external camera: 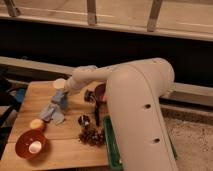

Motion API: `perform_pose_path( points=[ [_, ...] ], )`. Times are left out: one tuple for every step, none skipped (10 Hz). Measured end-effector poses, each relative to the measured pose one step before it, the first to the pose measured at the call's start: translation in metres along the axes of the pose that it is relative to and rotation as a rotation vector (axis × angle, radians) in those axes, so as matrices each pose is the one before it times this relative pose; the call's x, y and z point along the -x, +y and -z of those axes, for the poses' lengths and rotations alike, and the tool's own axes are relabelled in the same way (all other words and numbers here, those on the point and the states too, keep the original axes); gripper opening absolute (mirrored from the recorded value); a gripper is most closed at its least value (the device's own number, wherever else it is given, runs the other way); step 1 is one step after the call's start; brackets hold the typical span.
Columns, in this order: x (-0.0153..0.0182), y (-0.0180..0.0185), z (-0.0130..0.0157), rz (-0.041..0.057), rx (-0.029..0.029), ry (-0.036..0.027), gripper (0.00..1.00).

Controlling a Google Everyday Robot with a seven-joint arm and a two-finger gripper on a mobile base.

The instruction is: Place sponge in plastic cup

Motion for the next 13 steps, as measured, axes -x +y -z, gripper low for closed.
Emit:
perform_pose_path(
  points=[
    [0.00155, 0.00159, -0.00321, 0.00239, 0.00184, 0.00174, 0.49],
    [0.00144, 0.00325, -0.00466, 0.00333, 0.0036, 0.00315, 0.59],
    [0.00265, 0.00155, -0.00386, 0.00361, 0.00072, 0.00391, 0.66],
    [0.00136, 0.00018, -0.00125, 0.00347, -0.00291, 0.00434, 0.66],
    [-0.00017, 0.00057, -0.00108, 0.00873, -0.01008, 0.00718, 0.66],
    [-0.00213, -0.00051, -0.0003, 0.01037, -0.01414, 0.00478, 0.66],
    [-0.00119, -0.00031, 0.00287, 0.00688, -0.00987, -0.00061, 0.66],
    [-0.00039, -0.00214, 0.0045, 0.0012, -0.00667, -0.00482, 0.66],
    [0.00117, -0.00338, 0.01053, -0.00019, -0.00607, -0.01732, 0.66],
    [0.00323, 0.00025, 0.01239, 0.002, -0.00079, -0.02415, 0.66],
    [0.00348, 0.00275, 0.01012, 0.00404, 0.00173, -0.02231, 0.66],
    [0.00576, 0.00534, 0.01329, 0.00177, 0.0072, -0.03315, 0.66],
    [0.00282, 0.00323, 0.00677, 0.0008, 0.00443, -0.01664, 0.66]
  ],
)
